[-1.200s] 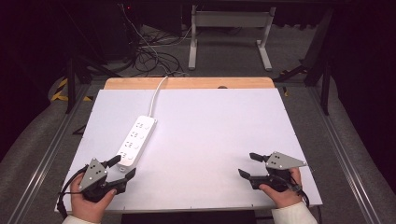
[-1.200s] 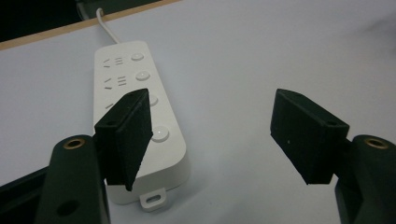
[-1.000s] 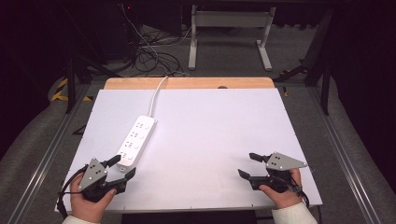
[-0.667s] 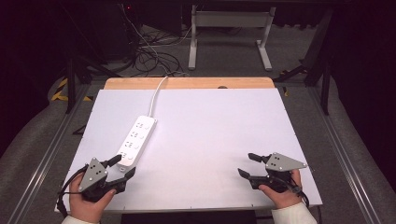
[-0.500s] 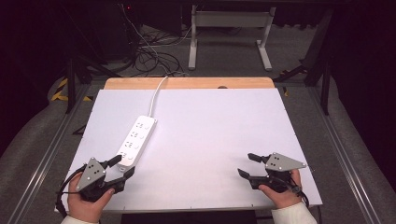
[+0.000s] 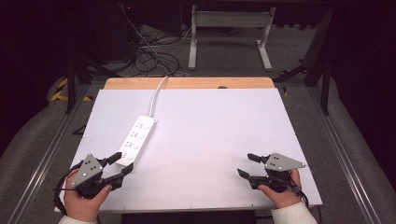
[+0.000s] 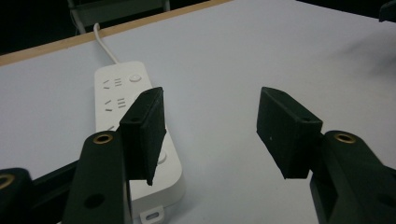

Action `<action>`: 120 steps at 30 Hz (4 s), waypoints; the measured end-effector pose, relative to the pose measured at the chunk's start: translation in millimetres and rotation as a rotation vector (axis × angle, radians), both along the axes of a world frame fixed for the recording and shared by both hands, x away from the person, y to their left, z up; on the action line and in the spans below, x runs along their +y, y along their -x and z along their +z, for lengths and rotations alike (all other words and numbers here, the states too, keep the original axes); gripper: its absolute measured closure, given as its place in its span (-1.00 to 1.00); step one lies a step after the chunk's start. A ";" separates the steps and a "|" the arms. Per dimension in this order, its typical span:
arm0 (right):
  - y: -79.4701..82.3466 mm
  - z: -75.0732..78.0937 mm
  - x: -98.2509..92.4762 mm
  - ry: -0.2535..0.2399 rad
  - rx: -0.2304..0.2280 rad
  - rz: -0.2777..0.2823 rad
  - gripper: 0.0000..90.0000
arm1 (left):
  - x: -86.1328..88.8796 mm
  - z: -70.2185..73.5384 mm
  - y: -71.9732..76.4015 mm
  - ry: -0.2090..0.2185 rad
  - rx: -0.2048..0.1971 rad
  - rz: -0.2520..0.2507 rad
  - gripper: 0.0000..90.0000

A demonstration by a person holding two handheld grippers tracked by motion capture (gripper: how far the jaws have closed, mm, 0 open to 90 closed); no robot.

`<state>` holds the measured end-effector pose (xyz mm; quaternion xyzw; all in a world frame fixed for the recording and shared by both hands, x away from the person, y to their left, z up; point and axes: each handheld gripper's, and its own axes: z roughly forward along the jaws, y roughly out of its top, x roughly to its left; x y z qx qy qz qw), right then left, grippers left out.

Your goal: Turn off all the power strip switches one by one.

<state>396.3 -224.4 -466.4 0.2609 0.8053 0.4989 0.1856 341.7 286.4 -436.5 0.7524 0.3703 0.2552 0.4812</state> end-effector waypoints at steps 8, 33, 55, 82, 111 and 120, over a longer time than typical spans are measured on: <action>-0.1 -0.2 0.2 0.000 0.003 0.001 -0.27 | -0.7 6.5 -10.6 0.024 0.015 -0.010 -0.05; -0.7 -1.1 -0.9 -0.002 0.010 0.010 -0.31 | -6.9 11.6 -51.2 0.024 0.038 0.005 -0.14; -0.7 -0.7 -2.8 -0.009 0.001 0.007 -0.30 | -0.2 9.7 -72.0 0.047 0.149 -0.022 0.40; -1.1 -1.6 -2.8 -0.004 0.006 0.006 -0.30 | -3.1 4.4 -90.9 -0.236 0.481 0.014 1.00; -0.9 -1.7 -2.9 -0.001 0.012 0.006 -0.30 | -9.1 -5.7 -94.8 -0.291 0.531 0.017 1.00; -0.5 -1.6 -2.6 0.000 0.011 0.009 -0.30 | -9.2 -6.2 -93.8 -0.287 0.530 0.026 1.00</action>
